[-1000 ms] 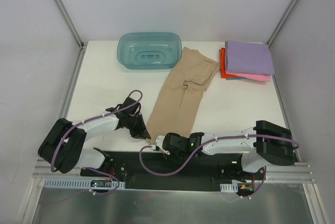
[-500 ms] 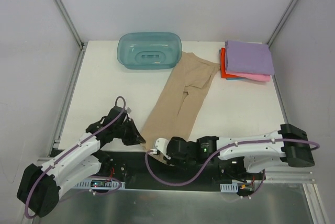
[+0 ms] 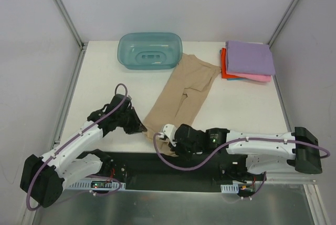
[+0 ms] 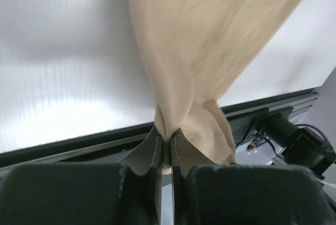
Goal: Fold and stack the t-shirts
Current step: Fold the tshirt
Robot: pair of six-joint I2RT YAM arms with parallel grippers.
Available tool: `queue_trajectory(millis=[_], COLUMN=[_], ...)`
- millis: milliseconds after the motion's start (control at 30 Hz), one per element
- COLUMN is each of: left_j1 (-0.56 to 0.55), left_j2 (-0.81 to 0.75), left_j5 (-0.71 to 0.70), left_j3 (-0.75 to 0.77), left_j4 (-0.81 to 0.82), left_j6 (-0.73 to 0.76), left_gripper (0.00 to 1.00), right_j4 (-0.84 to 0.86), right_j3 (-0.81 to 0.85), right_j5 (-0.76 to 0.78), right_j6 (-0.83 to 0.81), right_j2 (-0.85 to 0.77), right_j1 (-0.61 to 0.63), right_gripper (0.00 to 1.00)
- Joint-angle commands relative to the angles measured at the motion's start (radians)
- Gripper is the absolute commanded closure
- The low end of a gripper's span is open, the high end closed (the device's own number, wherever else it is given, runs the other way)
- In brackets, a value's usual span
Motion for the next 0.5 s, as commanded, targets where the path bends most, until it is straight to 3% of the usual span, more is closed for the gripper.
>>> queue_trajectory(millis=[0,267,467], left_j1=[-0.011,-0.011,0.002], left_j2=[0.126,0.414,0.653], left_j5=[-0.044,-0.047,0.012], left_j3=[0.155,0.448,0.692], left_j4=[0.042,0.084,0.084], left_j6=[0.057,0.122,0.16], left_gripper=[0.99,0.99,0.99], right_j4=[-0.031,-0.074,-0.074], right_j3=[-0.007,0.01,0.086], right_j5=[0.056,0.061,-0.003], right_j6=[-0.003,-0.044,-0.122], right_j2=[-0.08,-0.132,-0.083], right_j1=[-0.103,-0.359,-0.565], right_gripper=[0.99,0.99,0.99])
